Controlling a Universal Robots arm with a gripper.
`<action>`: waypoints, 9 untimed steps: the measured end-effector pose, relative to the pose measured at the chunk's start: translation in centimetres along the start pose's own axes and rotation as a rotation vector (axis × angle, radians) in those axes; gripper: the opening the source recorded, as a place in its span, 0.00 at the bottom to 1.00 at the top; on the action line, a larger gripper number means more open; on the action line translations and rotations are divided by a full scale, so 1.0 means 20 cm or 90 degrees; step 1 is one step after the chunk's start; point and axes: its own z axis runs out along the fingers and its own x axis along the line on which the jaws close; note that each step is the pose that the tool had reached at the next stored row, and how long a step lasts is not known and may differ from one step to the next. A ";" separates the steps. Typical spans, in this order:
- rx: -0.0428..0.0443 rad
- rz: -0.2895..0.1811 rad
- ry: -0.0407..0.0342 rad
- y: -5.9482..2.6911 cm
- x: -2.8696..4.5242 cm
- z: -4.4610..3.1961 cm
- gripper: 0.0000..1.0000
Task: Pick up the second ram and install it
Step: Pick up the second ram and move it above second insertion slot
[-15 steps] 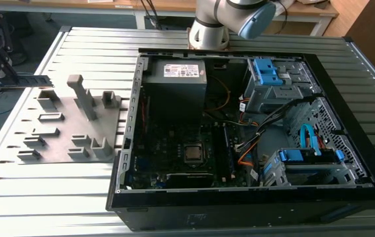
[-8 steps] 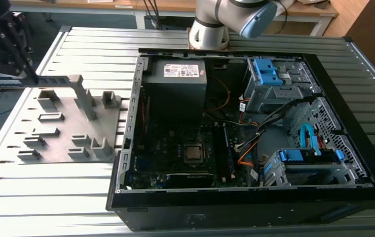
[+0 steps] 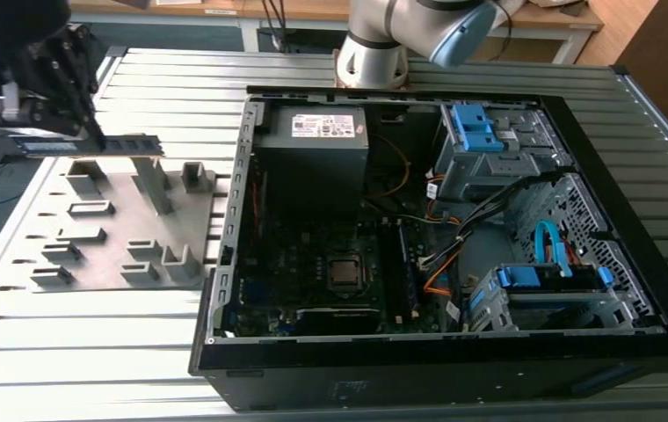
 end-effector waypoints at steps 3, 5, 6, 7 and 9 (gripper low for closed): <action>-0.0015 0.000 0.0000 -0.067 0.001 -0.001 0.14; -0.0021 0.000 -0.0001 -0.110 0.003 -0.001 0.14; -0.0024 0.000 -0.0001 -0.131 0.003 -0.001 0.14; -0.0026 0.000 -0.0001 -0.151 0.003 -0.002 0.14; -0.0031 0.000 -0.0001 -0.191 0.004 -0.003 0.14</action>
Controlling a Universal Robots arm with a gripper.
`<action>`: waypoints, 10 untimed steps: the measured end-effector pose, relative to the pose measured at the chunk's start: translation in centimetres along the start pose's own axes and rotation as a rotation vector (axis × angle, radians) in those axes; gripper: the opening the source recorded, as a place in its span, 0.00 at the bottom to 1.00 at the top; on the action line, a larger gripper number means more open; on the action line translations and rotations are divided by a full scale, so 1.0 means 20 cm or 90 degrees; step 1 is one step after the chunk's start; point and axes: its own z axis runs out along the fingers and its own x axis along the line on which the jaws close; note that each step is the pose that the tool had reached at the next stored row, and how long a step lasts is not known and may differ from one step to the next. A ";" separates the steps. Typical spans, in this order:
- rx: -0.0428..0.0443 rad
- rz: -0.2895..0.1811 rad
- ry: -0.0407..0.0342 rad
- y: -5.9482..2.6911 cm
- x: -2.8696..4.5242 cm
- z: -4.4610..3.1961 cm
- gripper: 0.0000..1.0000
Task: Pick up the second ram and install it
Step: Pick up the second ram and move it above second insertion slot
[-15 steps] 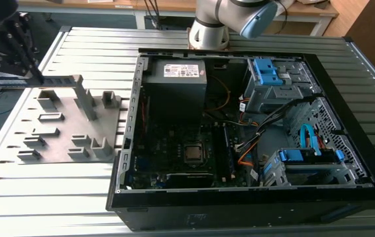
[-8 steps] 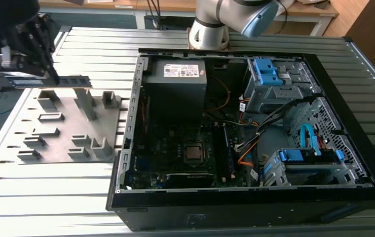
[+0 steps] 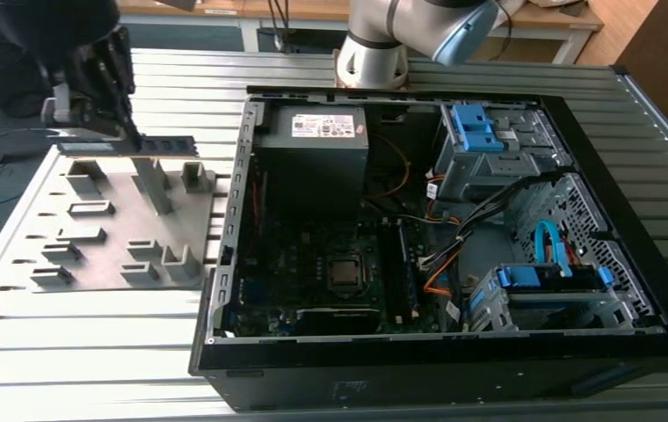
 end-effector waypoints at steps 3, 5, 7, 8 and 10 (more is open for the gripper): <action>-0.0004 0.000 -0.0001 -0.054 0.001 -0.001 0.14; -0.0008 0.000 0.0000 -0.089 0.002 -0.002 0.14; -0.0010 0.000 -0.0001 -0.126 0.003 -0.002 0.14; -0.0012 0.000 -0.0001 -0.143 0.003 -0.003 0.14; -0.0015 0.000 -0.0001 -0.177 0.004 -0.004 0.14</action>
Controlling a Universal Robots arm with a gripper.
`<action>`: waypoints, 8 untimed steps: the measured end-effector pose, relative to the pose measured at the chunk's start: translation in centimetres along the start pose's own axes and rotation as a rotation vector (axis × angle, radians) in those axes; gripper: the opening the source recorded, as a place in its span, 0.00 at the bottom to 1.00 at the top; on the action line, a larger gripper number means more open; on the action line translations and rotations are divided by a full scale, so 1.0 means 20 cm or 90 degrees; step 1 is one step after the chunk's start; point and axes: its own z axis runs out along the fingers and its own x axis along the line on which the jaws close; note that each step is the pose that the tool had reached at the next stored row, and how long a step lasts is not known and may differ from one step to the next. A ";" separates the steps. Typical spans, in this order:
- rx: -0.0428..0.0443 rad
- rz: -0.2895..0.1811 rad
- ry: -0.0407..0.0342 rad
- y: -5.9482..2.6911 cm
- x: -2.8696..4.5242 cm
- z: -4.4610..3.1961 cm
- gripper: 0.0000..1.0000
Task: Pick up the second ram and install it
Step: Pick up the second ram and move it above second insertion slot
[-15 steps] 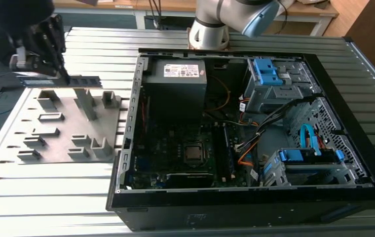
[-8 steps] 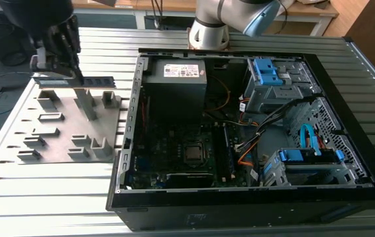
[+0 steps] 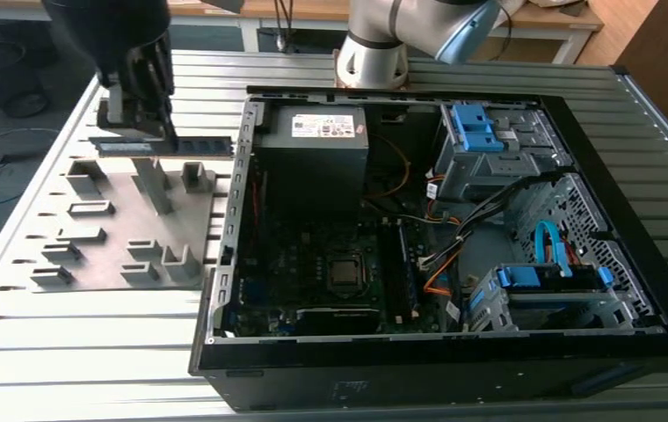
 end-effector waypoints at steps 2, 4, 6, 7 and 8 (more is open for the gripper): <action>-0.0003 0.000 0.0000 -0.032 0.001 -0.001 0.14; -0.0005 0.000 0.0000 -0.066 0.001 -0.002 0.14; -0.0007 0.000 0.0000 -0.097 0.002 -0.002 0.14; -0.0009 0.000 0.0000 -0.112 0.002 -0.003 0.14; -0.0010 0.000 0.0000 -0.128 0.003 -0.003 0.14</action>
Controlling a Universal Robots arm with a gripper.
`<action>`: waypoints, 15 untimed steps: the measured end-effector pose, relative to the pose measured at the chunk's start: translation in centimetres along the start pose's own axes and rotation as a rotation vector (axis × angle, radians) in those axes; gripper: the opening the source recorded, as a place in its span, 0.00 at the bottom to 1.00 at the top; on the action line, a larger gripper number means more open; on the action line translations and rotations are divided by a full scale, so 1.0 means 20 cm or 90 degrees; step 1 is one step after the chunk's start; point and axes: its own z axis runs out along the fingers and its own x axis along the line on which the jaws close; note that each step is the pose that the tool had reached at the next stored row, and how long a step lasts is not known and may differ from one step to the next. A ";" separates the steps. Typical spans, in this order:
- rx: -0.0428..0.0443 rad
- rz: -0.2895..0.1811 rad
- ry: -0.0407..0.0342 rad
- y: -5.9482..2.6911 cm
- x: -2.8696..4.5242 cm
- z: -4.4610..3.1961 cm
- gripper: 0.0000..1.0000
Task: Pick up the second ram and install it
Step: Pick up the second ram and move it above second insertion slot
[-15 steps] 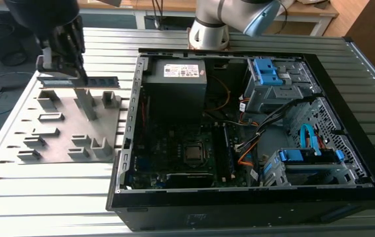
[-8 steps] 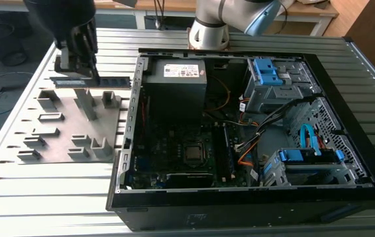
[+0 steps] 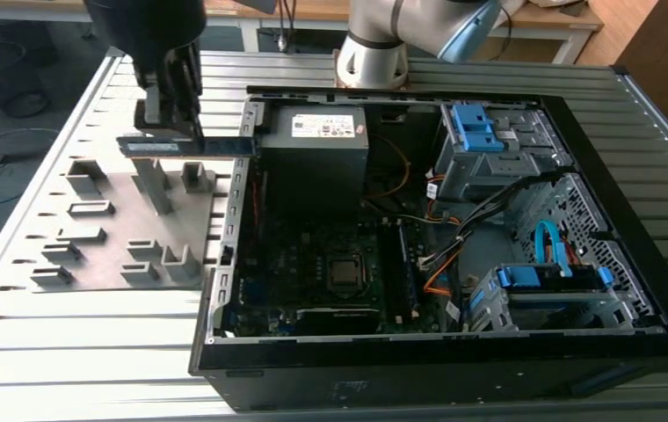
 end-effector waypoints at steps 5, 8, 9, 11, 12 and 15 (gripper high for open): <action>-0.0008 0.000 0.0000 -0.086 0.002 -0.002 0.14; -0.0016 0.000 -0.0001 -0.143 0.003 -0.003 0.14; -0.0019 0.000 0.0000 -0.164 0.004 -0.004 0.14; -0.0026 0.000 0.0000 -0.208 0.005 -0.005 0.14; -0.0030 0.000 -0.0001 -0.229 0.005 -0.005 0.14; -0.0040 0.000 -0.0001 -0.293 0.007 -0.007 0.14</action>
